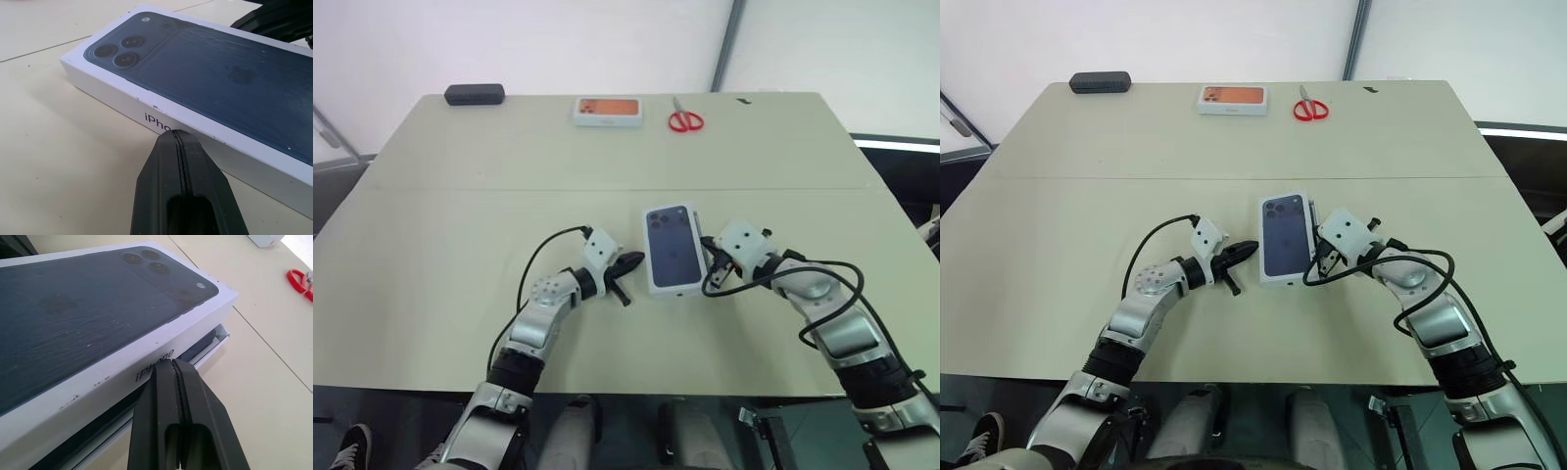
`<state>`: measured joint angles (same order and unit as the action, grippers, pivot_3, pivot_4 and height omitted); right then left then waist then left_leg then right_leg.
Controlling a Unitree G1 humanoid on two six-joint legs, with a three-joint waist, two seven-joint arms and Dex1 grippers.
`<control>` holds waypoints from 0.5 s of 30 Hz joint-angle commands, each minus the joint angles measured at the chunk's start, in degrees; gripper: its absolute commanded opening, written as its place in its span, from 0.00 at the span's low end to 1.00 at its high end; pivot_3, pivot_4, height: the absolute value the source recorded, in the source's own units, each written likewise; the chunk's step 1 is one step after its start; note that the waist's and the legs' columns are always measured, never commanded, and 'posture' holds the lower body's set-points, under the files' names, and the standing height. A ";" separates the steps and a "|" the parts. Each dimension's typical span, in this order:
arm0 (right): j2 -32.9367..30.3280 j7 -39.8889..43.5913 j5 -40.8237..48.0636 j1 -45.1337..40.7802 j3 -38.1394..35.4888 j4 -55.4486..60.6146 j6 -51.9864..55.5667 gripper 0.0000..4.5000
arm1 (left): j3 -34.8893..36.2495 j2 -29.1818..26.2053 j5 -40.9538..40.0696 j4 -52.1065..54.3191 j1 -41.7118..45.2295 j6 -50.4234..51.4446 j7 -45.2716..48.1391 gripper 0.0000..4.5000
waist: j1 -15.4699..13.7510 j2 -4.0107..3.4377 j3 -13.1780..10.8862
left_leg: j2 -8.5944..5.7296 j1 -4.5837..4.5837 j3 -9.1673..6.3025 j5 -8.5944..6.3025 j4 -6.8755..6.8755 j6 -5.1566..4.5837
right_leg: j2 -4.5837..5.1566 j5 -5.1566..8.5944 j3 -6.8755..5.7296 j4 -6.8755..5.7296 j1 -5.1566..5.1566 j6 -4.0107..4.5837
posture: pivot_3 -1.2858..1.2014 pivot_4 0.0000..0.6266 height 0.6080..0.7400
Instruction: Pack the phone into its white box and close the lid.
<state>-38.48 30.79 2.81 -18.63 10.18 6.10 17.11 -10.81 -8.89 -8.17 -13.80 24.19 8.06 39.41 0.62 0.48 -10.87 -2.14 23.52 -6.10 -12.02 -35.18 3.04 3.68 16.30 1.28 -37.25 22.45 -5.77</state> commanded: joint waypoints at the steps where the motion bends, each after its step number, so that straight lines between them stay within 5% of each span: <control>1: 0.77 0.41 -0.79 -0.75 -1.71 0.95 -0.78 0.01 | -0.79 1.62 -1.05 3.73 2.53 0.77 0.40 0.00 | 0.01 0.01 0.00 | 0.00 0.00 0.00 0.00 0.00 0.00 | 0.00 0.00 0.00 0.00 0.00 0.00 | 0.52 0.24 1.00; 15: 1.95 0.87 -3.34 0.47 -2.64 1.49 -0.15 0.01 | 0.06 2.45 -1.39 3.33 0.98 1.29 0.77 0.00 | 0.07 0.00 0.00 | 0.00 -0.02 0.01 0.01 -0.01 0.01 | -0.02 0.00 0.00 -0.05 -0.01 0.00 | 0.52 0.24 1.00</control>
<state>-37.08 31.35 -0.14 -18.42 8.15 5.74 17.18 -10.31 -7.23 -8.22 -12.40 25.05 9.86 39.42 0.69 0.49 -10.87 -2.14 23.50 -6.09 -12.02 -35.19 3.05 3.66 16.29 1.28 -37.30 22.44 -5.77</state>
